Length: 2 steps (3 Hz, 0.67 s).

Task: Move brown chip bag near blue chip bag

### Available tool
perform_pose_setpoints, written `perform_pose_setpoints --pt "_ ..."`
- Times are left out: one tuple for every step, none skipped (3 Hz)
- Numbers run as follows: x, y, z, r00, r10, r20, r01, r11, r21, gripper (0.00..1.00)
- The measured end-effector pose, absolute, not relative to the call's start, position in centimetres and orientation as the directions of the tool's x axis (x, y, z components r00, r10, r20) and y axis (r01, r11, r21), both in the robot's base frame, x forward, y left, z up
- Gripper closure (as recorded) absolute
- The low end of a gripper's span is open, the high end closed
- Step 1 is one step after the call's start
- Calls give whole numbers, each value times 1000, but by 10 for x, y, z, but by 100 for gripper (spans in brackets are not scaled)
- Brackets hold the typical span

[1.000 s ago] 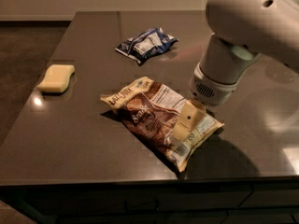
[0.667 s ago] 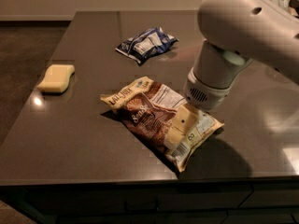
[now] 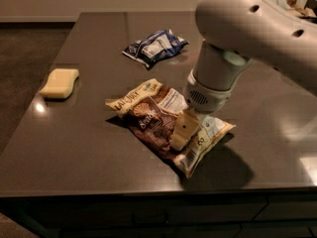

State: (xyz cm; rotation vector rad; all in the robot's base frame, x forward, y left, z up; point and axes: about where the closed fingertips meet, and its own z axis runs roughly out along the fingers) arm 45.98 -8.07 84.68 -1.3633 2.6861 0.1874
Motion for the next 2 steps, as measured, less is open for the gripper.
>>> perform_pose_setpoints --pt "469 -80 851 -584 -794 -172 -809 585 46 64" --pt "491 -90 867 -591 -783 -195 -799 601 10 87"
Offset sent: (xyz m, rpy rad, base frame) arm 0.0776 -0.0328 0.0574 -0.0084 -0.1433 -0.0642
